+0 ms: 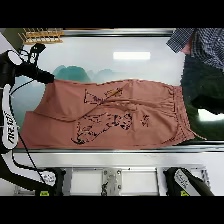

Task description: Fold the clothes and pants, and hang the long-sleeved shirts on hangers.

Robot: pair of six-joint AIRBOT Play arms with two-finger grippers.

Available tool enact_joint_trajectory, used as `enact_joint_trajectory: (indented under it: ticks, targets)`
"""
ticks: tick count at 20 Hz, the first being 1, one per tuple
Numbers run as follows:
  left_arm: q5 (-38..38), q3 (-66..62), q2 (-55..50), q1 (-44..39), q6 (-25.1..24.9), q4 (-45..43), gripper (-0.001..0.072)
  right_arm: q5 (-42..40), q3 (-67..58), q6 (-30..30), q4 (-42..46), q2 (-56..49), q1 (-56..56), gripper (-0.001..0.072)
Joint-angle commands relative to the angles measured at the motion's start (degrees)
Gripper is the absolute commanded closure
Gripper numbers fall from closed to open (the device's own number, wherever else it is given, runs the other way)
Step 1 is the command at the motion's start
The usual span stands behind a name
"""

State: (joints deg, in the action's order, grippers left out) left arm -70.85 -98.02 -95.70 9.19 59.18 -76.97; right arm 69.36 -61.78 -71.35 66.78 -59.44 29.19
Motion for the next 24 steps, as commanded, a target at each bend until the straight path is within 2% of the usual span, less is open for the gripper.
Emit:
enact_joint_trajectory:
  ticks: [1, 3, 4, 7, 8, 9, 14, 24]
  targets:
    - [1.0, -0.1, -0.1, 0.0, 0.0, 0.0, 0.0702, 0.1, -13.0, 9.1, 0.0, -13.7, -3.0, 0.0136]
    - [1.0, -0.1, -0.1, 0.0, 0.0, 0.0, 0.0702, -0.4, -21.1, 14.6, 0.0, -23.3, -5.9, 0.03]
    - [1.0, -0.1, -0.1, 0.0, 0.0, 0.0, 0.0702, -0.4, -25.3, 16.4, 0.1, -28.3, -7.3, 0.0309]
    - [0.9, -0.1, -0.1, 0.0, 0.0, 0.0, 0.0702, -0.3, -36.9, 17.0, 0.9, -41.6, -10.8, 0.0277]
    - [0.9, -0.1, -0.1, 0.0, 0.0, 0.0, 0.0702, -0.3, -40.8, 16.9, 1.8, -45.9, -11.9, 0.0192]
    - [0.8, -0.1, -0.1, 0.0, 0.0, 0.0, 0.0702, -0.3, -44.2, 16.9, 3.1, -49.5, -12.9, 0.0159]
    - [0.9, -0.1, -0.1, 0.0, 0.0, 0.0, 0.0702, -0.8, -53.7, 16.9, 7.2, -59.8, -15.6, 0.016]
    - [1.0, -0.1, -0.1, 0.0, 0.0, 0.1, 0.0702, -5.4, -54.1, 15.2, 7.1, -62.8, -15.6, 0.0171]
